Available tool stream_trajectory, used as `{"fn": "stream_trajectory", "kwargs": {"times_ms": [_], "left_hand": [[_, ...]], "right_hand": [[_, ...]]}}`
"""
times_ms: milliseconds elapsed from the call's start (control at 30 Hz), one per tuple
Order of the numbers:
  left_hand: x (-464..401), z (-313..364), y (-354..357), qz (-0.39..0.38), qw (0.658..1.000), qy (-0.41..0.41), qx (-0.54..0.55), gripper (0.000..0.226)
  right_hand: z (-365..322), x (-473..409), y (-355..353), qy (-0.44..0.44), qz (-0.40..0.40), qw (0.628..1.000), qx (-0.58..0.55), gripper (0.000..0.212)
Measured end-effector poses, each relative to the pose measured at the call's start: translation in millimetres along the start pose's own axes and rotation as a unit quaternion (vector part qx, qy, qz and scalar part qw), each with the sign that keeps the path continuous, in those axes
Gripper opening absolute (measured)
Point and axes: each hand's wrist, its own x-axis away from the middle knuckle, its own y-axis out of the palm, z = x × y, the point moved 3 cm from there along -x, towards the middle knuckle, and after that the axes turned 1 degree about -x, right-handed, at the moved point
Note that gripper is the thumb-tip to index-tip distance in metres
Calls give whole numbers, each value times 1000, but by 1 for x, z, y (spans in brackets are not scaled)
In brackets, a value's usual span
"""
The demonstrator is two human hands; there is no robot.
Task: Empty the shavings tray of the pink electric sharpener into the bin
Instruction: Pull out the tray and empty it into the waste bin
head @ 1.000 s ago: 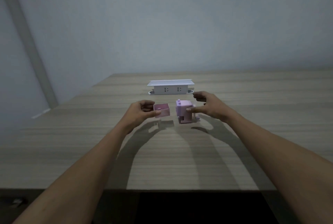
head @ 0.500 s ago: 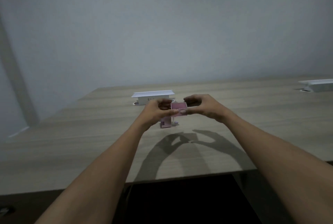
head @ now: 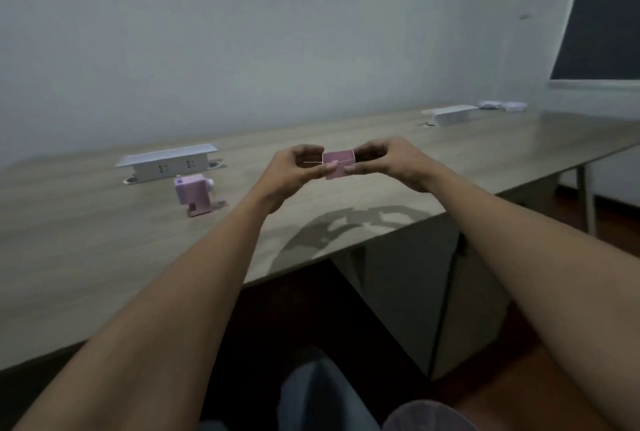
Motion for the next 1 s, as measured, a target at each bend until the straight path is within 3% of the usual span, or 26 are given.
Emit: {"fn": "stream_trajectory", "kwargs": {"times_ms": [200, 433, 600, 667, 1000], "left_hand": [[6, 9, 86, -120, 993, -13, 9, 71], [33, -12, 179, -176, 984, -26, 20, 63], [69, -54, 229, -173, 983, -42, 40, 67], [86, -73, 244, -167, 983, -56, 48, 70], [182, -184, 295, -206, 947, -236, 74, 66]], "right_hand": [[34, 66, -57, 49, 57, 997, -20, 72], [108, 150, -82, 137, 108, 980, -98, 62], [155, 197, -72, 189, 110, 967, -132, 69], [174, 214, -66, 215, 110, 959, -148, 60], [282, 301, 10, 365, 41, 918, -148, 54]]}}
